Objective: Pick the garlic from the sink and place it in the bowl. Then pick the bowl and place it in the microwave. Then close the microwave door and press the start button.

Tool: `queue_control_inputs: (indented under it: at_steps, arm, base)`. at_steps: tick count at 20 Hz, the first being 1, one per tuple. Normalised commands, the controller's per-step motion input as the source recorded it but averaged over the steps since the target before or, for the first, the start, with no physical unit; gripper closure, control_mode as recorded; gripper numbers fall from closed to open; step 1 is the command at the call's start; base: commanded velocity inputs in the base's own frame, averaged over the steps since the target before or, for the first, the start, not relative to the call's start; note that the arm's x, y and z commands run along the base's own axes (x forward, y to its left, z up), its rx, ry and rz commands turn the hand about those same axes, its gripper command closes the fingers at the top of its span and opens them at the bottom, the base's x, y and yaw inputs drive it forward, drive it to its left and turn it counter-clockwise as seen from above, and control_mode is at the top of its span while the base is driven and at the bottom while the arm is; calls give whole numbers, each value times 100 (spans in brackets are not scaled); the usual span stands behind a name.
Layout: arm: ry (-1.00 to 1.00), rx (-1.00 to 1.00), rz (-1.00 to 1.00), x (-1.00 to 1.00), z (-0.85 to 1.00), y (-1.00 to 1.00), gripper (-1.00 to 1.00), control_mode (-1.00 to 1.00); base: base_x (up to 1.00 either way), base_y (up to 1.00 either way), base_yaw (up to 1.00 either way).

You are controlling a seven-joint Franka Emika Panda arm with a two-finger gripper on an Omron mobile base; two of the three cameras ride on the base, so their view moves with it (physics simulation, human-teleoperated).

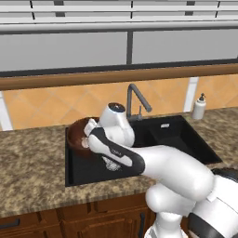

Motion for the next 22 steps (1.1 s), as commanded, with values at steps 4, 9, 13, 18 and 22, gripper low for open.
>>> queue_control_inputs:
  at_steps: [4, 9, 13, 18, 22]
  arm:
    - [-11, -5, -37, -35, 62, -89, 100, -100]
    - [-2, -4, -16, -50, 66, -100, 100, -100]
    - [0, -7, -9, -44, 51, -100, 100, -100]
    - [3, -5, -8, -33, 39, -100, 100, -100]
    - [1, 12, -2, -21, 27, -84, 100, -100]
  base:
    - [0, 0, 0]
    - [0, 0, 0]
    - [0, 0, 0]
    - [0, 0, 0]
    - [0, 0, 0]
